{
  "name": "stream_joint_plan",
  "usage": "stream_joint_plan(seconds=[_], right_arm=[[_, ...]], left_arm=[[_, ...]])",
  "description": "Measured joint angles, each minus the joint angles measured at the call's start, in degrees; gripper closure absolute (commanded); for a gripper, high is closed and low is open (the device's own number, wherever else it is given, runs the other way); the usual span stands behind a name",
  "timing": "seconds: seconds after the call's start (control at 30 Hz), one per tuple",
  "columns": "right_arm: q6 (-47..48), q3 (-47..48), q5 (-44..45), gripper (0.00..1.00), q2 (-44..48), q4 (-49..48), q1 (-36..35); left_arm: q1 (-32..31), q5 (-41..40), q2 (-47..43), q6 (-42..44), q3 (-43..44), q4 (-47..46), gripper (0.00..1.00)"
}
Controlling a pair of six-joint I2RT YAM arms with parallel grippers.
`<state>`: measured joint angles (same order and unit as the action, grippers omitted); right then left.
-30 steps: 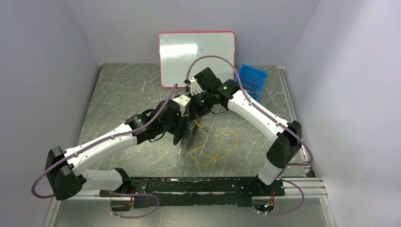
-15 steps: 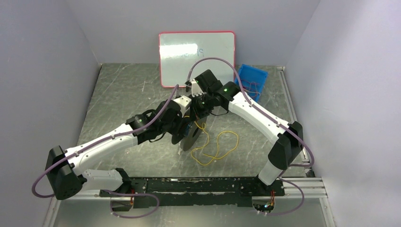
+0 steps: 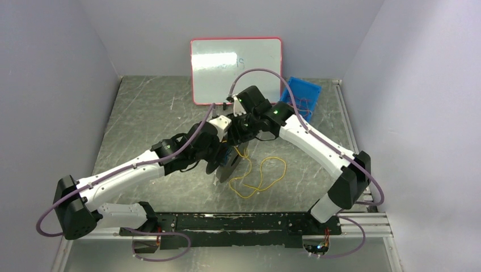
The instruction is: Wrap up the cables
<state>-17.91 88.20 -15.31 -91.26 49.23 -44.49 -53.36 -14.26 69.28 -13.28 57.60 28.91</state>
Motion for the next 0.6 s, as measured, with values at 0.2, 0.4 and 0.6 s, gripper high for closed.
stream_joint_plan(seconds=[0.2,0.4,0.6], right_arm=[[0.0,-3.63,6.8,0.46,6.45,-1.38,0.15],[-0.33,-10.16,11.91,0.43,18.71,-7.87,0.31],[-1.42,-19.85,15.91,0.4,25.31,-14.1,0.48]], left_arm=[[-0.44,-1.4,0.17,-0.57,0.28,0.22,0.93],[-0.37,-2.8,0.44,-1.6,0.55,0.57,0.93],[-0.37,-4.04,0.66,-2.62,0.83,1.11,0.93]])
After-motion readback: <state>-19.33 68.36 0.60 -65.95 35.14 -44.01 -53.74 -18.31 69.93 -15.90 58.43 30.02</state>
